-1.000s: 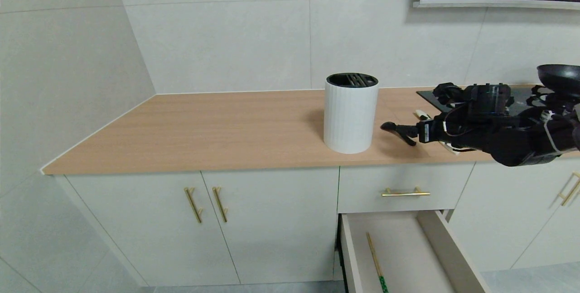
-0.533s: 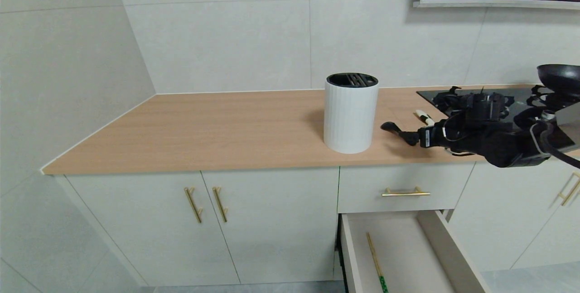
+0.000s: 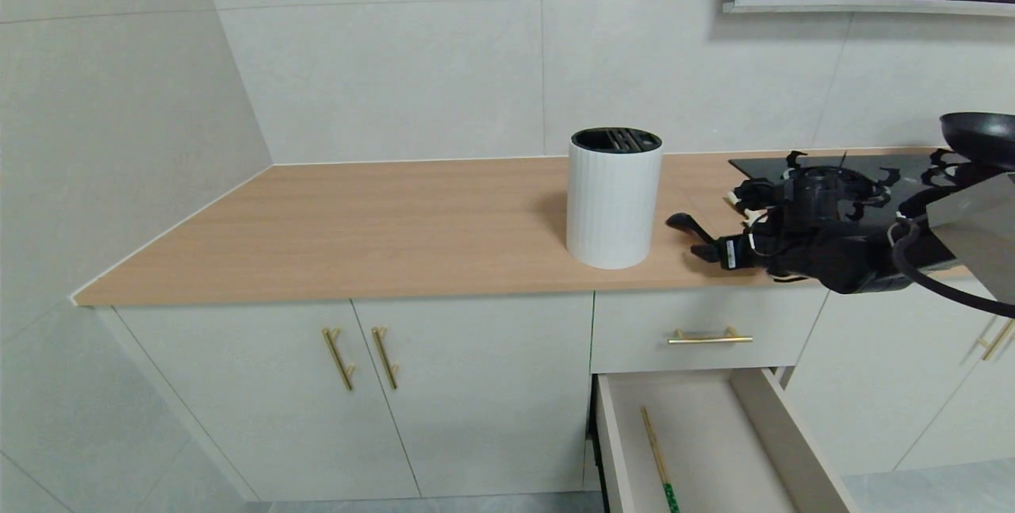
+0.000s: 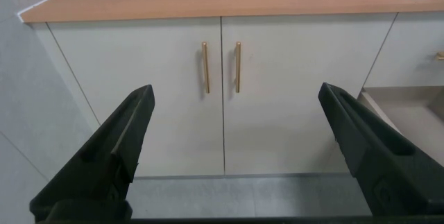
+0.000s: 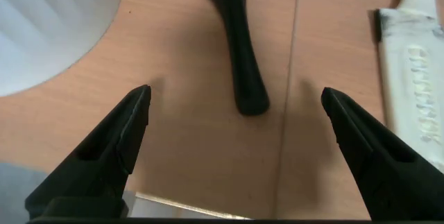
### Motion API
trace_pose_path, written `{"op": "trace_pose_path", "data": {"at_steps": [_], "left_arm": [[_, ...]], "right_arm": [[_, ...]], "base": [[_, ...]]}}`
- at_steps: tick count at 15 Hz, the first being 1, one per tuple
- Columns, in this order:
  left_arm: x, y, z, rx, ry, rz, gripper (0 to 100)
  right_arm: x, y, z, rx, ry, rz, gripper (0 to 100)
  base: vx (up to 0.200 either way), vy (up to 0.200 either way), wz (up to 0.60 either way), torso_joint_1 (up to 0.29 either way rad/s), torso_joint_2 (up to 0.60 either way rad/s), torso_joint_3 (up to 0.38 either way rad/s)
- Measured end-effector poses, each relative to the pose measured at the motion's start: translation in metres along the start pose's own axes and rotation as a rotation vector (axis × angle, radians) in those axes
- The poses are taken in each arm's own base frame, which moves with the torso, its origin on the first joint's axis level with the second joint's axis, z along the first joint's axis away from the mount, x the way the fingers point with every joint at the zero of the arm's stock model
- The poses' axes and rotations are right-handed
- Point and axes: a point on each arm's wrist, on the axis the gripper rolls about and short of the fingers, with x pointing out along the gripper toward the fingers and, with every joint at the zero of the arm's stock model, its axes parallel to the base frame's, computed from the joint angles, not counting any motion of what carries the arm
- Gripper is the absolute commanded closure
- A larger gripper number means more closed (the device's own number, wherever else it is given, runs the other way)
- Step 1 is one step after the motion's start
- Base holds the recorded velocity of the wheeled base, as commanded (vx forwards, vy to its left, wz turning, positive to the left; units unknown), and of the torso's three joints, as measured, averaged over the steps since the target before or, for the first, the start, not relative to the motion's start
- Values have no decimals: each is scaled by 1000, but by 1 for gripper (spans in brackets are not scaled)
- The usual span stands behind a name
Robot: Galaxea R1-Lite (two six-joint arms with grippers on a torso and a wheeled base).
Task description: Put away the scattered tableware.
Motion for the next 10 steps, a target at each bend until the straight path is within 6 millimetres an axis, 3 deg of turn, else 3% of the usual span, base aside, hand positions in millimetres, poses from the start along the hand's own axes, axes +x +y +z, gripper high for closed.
{"op": "trace_pose_path", "data": {"at_steps": [10], "left_arm": [[0, 0, 0, 0, 0, 0, 0]], "right_arm": [[16, -1, -9, 2, -10, -12, 0]], "base": [[0, 0, 0, 0, 0, 0]]}}
